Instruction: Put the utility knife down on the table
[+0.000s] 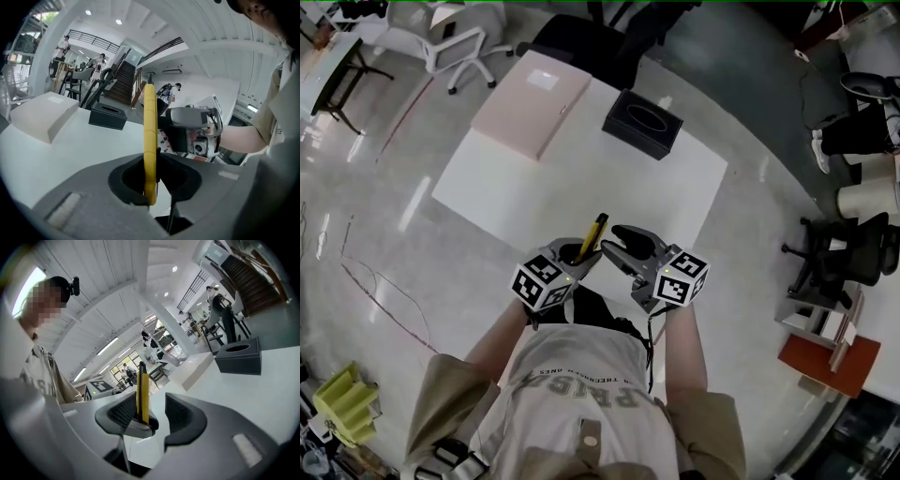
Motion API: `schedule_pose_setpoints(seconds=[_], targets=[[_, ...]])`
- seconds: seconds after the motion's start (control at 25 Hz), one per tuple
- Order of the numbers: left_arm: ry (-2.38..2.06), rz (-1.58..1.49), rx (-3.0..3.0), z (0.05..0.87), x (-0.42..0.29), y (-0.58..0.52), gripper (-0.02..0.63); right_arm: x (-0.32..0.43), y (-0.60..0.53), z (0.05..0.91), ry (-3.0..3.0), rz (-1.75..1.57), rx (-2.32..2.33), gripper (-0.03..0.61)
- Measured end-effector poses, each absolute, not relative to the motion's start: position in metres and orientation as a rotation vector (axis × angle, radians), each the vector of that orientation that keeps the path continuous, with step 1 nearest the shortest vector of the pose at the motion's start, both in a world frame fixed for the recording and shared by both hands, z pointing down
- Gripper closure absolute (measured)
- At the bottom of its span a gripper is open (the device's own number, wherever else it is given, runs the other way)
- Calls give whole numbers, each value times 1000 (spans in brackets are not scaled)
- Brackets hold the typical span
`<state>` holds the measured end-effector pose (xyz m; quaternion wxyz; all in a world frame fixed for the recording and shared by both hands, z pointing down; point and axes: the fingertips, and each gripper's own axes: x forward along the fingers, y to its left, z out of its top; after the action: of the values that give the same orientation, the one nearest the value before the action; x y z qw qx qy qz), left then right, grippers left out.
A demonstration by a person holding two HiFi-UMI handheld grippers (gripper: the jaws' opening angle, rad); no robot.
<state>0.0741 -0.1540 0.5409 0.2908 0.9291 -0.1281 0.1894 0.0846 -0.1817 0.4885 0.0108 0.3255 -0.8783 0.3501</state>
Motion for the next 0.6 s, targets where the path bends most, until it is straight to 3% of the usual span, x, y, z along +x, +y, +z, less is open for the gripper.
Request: schedule_pose_setpoints(seconds=[0.36, 0.6], targets=[[-283, 539, 2405, 564, 86, -140, 554, 66, -184, 517, -2720, 1252, 710, 388], [-269, 534, 2321, 584, 83, -144, 554, 61, -189, 541, -2677, 1346, 651, 424]])
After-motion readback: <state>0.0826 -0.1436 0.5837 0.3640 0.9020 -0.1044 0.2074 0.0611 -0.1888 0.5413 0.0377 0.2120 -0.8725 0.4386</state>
